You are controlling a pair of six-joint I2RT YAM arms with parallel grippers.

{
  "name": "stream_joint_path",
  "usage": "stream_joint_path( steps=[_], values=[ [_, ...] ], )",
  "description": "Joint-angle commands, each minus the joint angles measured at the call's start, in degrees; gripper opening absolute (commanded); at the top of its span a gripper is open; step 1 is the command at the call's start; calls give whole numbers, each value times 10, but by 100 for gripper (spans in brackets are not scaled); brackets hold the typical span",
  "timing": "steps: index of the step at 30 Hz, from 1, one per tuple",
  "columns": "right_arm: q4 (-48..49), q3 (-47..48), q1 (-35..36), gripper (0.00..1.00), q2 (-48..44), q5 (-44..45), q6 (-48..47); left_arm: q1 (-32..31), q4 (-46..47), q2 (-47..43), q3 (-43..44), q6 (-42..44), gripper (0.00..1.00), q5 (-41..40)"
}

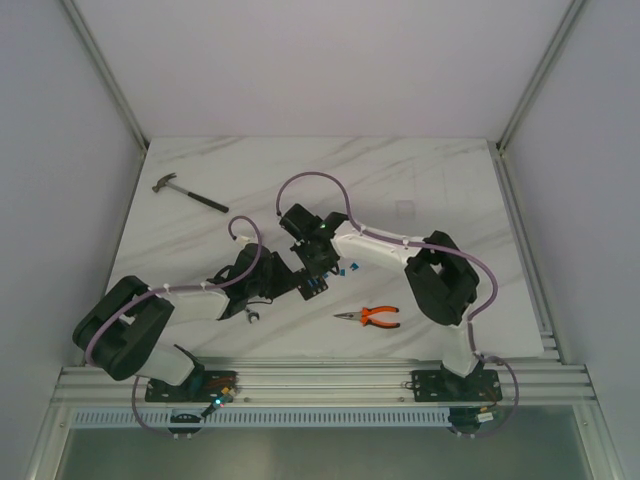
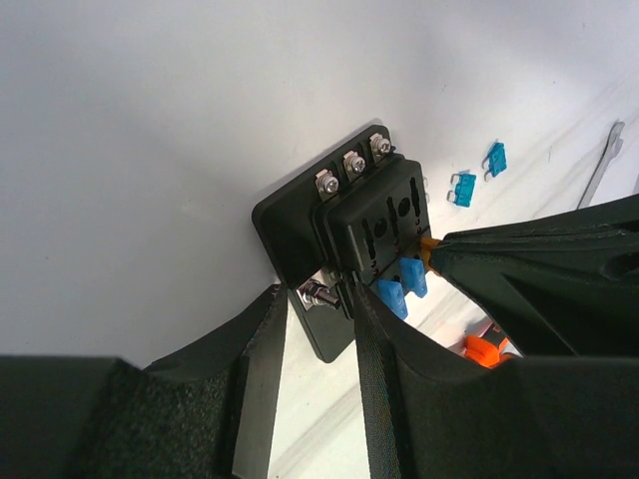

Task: Snap on the fuse box
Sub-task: Install the fuse at the fuse box base, then pick up the fuse from the center of the board.

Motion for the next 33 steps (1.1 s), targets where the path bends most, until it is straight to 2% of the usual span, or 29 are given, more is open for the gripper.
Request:
stream_joint_path(
  steps=[1,13,23,28,29,33],
  values=[
    [-14,-55,12,0,116,-50,1,0,-22,13,1,8,43,-10],
    [19,-73,23,0,192,-84,-1,-1,-12,16,-5,5,42,-6],
    [33,-67,20,1,-28,-23,12,0,-15,-14,-12,4,43,-10],
    [52,-85,0,18,-132,14,16,0,-27,-49,-15,8,47,-21],
    [58,-93,-8,24,-144,16,15,0,-30,-56,-15,11,48,-25],
    [70,-134,-44,34,-165,37,12,0,-37,-72,-12,20,53,-33]
  ],
)
